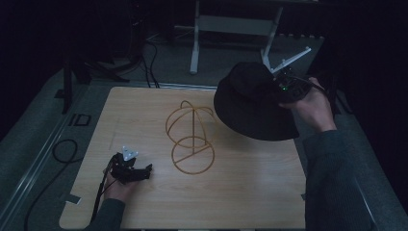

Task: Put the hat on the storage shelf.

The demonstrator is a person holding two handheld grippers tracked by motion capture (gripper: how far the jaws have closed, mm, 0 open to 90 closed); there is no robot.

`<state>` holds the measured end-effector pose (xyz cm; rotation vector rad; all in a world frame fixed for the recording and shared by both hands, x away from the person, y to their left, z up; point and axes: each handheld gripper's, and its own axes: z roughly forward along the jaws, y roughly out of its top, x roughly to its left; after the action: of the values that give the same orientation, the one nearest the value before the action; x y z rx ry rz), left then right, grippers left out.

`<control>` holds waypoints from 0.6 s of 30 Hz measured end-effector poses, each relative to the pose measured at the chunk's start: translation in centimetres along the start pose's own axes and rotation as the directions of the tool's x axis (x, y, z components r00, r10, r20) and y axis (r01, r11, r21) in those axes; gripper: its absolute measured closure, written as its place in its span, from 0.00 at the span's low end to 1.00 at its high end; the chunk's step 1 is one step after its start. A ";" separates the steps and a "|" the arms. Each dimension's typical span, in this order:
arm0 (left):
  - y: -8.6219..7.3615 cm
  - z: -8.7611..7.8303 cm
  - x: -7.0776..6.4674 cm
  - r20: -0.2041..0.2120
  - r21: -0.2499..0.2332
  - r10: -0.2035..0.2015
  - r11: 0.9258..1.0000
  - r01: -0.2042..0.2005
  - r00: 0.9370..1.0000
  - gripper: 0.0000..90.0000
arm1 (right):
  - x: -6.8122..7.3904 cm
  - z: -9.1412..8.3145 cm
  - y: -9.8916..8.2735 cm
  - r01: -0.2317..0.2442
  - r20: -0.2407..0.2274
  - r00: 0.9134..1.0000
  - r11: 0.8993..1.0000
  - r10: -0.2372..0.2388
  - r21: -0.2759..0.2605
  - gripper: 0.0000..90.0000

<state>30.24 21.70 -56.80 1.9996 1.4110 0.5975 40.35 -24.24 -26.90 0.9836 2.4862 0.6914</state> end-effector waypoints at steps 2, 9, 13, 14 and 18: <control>0.0 0.0 0.0 0.000 0.000 0.000 1.000 0.000 1.000 0.10 | 0.0 -0.1 0.0 -0.001 0.001 1.000 1.000 0.001 -0.001 0.98; 0.0 0.0 0.0 0.000 0.000 0.000 1.000 0.000 1.000 0.10 | 0.0 -0.8 0.2 -0.001 -0.002 1.000 1.000 0.001 -0.023 0.98; 0.0 0.0 0.0 -0.001 -0.002 0.001 1.000 -0.001 1.000 0.10 | 0.0 -1.3 0.3 -0.001 -0.008 1.000 0.999 0.000 -0.041 0.98; 0.0 0.0 0.0 -0.001 -0.002 0.001 1.000 -0.001 1.000 0.10 | 0.0 -1.5 0.3 -0.001 -0.011 1.000 0.999 0.000 -0.047 0.98; 0.0 0.0 0.0 -0.001 -0.004 -0.001 1.000 0.001 1.000 0.10 | 0.0 -1.9 0.3 -0.003 -0.020 1.000 0.998 0.001 -0.070 0.98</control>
<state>30.25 21.69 -56.83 1.9955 1.4103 0.6007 39.51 -24.63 -25.17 0.9586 2.4607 0.7870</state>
